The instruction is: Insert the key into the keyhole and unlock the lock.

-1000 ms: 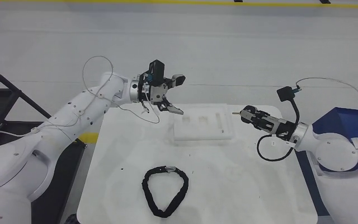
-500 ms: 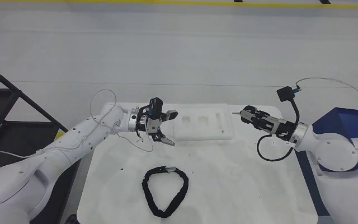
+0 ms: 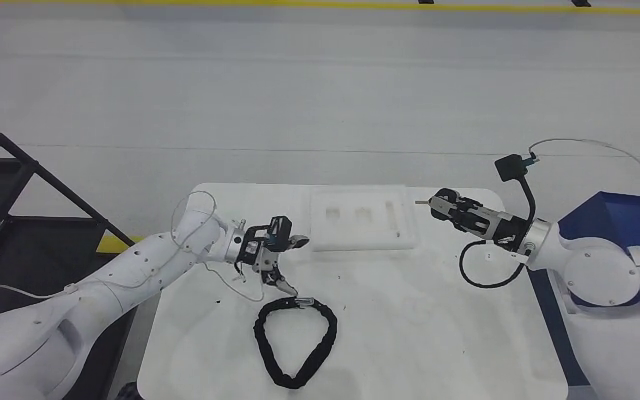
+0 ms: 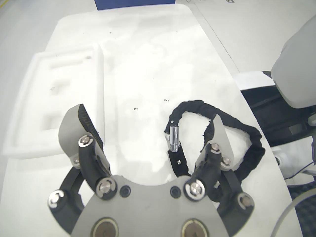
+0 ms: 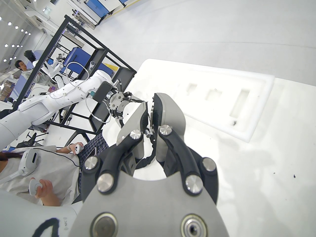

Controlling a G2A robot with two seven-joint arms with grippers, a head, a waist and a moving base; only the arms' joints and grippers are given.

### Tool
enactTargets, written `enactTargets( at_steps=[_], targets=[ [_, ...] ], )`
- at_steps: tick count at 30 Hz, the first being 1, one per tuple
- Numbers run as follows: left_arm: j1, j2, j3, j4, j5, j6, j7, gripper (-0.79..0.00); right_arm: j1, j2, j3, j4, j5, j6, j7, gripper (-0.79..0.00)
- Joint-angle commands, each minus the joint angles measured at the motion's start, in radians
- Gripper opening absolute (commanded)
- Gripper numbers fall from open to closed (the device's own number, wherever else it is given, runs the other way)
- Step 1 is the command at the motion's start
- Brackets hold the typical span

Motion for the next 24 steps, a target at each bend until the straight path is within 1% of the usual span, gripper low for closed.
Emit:
enactTargets(
  at_steps=[1,5,20,24],
  targets=[
    [0.001,0.001,0.002,-0.001,0.011,0.0,-0.015,0.0,0.0,0.0,0.0,0.0,0.0,0.0,0.0,-0.785],
    [0.003,-0.002,0.002,-0.01,0.04,0.0,-0.136,0.0,0.0,0.0,0.0,0.0,0.0,0.0,0.0,-0.785],
    [0.003,-0.002,0.002,-0.01,0.04,0.0,-0.136,0.0,0.0,0.0,0.0,0.0,0.0,0.0,0.0,-0.785],
    [0.041,0.001,-0.011,-0.021,0.031,0.055,-0.145,0.0,0.0,0.0,0.0,0.0,0.0,0.0,0.0,-0.785]
  ],
)
